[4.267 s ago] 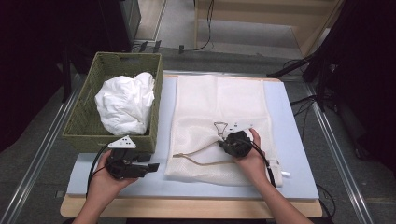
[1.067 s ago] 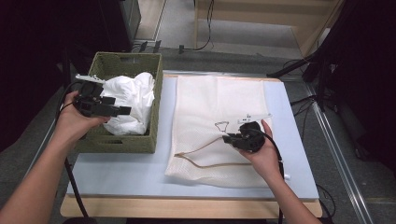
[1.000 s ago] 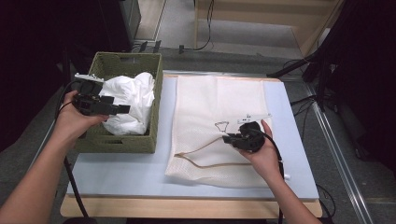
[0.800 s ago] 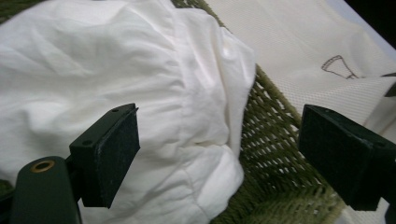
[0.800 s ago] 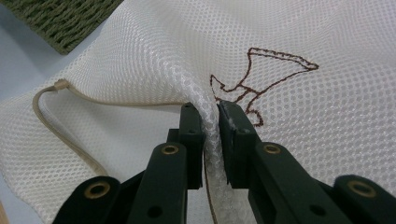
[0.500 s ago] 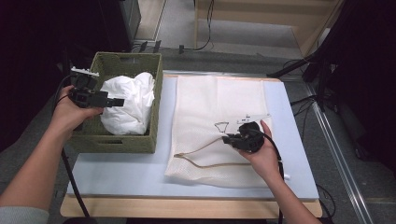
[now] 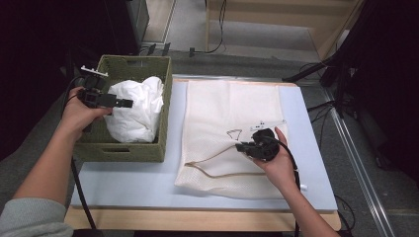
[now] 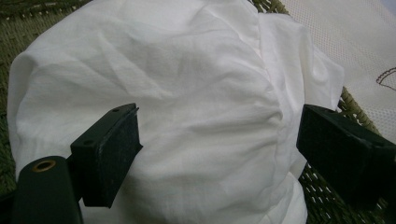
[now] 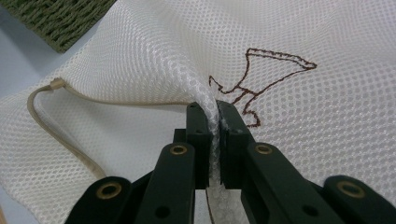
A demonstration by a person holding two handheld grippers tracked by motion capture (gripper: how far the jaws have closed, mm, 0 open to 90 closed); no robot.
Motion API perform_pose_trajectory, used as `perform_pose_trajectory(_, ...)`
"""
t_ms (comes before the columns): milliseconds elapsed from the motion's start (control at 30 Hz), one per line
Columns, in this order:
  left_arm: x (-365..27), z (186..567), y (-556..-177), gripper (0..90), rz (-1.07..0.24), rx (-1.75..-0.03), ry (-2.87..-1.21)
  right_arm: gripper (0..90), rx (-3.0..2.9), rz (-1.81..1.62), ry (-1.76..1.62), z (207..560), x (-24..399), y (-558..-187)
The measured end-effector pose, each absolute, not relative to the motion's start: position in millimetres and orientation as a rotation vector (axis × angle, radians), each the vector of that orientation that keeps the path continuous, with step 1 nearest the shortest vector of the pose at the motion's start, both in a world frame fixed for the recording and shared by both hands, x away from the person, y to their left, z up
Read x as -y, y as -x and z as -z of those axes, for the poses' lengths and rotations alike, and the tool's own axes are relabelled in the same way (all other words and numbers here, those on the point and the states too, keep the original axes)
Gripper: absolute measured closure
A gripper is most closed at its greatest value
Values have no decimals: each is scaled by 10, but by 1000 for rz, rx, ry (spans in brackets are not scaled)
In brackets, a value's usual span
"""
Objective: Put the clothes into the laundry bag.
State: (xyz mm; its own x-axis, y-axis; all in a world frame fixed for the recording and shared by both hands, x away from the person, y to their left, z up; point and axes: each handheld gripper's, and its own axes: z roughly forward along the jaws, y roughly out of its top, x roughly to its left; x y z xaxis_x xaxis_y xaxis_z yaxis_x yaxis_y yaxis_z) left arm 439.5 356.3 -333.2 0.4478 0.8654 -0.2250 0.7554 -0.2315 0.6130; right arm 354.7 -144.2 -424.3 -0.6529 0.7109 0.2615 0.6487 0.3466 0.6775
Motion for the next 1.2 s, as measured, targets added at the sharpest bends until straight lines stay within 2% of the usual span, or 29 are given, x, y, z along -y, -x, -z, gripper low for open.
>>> perform_pose_trajectory(333, -3539, 3464, -4451, 132, -216, -1377, -2035, 858, -2512, -1208, -1263, 4242, 1437, -3554)
perform_pose_trajectory(533, -3487, 3595, -4517, 89, -211, -1394, -2017, 855, -2515, -1196, -1264, 4252, 1428, -3552)
perform_pose_trajectory(700, -3339, 3643, -4496, 22, -309, -1377, -2080, 853, -2520, -1188, -1268, 4263, 1421, -3558)
perform_pose_trajectory(1000, -3502, 3803, -4516, 7, -310, -1449, -1955, 849, -2522, -1179, -1275, 4271, 1414, -3550)
perform_pose_trajectory(1100, -3534, 3866, -4554, 0, -257, -1554, -1919, 847, -2526, -1180, -1274, 4277, 1414, -3553)
perform_pose_trajectory(1200, -3589, 3885, -4556, 0, -239, -1571, -1902, 844, -2527, -1178, -1268, 4280, 1414, -3548)
